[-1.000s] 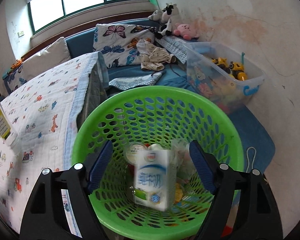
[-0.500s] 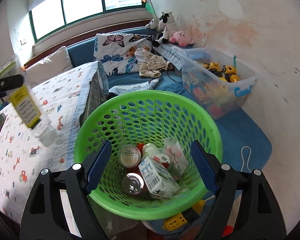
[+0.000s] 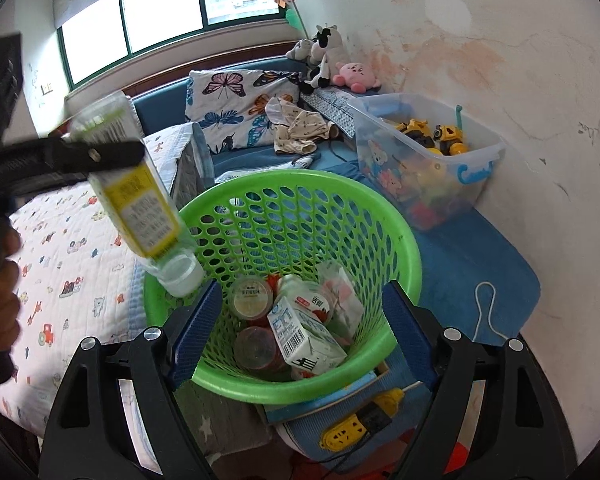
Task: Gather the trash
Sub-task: 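Drop the milk carton into the basket with the right tool while the left drops the juice bottle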
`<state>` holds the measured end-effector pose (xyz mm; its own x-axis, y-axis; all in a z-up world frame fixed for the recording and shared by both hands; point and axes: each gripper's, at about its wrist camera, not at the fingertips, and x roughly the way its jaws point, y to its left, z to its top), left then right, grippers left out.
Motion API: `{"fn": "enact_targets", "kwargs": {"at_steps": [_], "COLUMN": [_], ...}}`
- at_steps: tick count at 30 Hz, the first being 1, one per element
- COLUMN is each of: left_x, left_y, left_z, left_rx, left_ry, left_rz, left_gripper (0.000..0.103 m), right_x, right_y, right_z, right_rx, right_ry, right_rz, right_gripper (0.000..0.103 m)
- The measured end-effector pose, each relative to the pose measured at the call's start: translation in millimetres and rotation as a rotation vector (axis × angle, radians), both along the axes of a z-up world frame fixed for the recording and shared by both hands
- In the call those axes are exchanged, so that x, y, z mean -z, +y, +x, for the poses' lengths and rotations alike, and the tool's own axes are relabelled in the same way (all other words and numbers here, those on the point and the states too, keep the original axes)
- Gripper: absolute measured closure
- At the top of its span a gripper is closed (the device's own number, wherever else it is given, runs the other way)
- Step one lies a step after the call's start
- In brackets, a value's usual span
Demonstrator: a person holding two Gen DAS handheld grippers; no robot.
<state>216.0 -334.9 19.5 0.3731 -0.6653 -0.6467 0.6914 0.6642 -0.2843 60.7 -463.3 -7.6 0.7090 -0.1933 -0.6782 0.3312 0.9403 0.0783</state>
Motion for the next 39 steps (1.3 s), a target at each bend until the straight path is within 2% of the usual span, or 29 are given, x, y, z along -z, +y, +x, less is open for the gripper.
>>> {"fn": "enact_targets", "kwargs": {"at_steps": [9,11,14,23,27,34,39], "left_x": [32.9,34.7,31.8,18.9,13.7,10.2,10.1], "left_y": [-8.3,-7.6,-4.7,19.4,31.6,67.0,97.5], "left_z": [4.9,4.3,1.2,-10.2,-18.0,-33.7,-36.4], "left_rx": [-0.006,0.002,0.012,0.008,-0.006,-0.055,-0.117], "left_ry": [0.087,0.094,0.084,0.044,0.008,-0.06,-0.061], "left_rz": [0.027,0.023,0.011,0.008,0.032,0.083,0.1], "left_gripper": [0.05,0.046,0.036,0.036,0.036,0.025,0.02], "right_x": [2.7,2.3,2.1,-0.3,-1.8,-2.4,-4.2], "right_y": [-5.7,-5.3,-2.3,10.3,16.6,43.8,69.0], "right_z": [-9.3,-10.5,-11.3,-13.9,-14.3,-12.0,-6.1], "right_rx": [0.016,0.017,0.015,-0.005,-0.014,-0.074,-0.12], "right_ry": [-0.002,-0.006,-0.012,-0.019,-0.019,-0.013,-0.005], "right_rz": [0.02,0.024,0.03,0.033,0.049,0.057,0.045], "right_gripper": [0.021,0.021,0.021,0.021,0.02,0.017,0.014]}}
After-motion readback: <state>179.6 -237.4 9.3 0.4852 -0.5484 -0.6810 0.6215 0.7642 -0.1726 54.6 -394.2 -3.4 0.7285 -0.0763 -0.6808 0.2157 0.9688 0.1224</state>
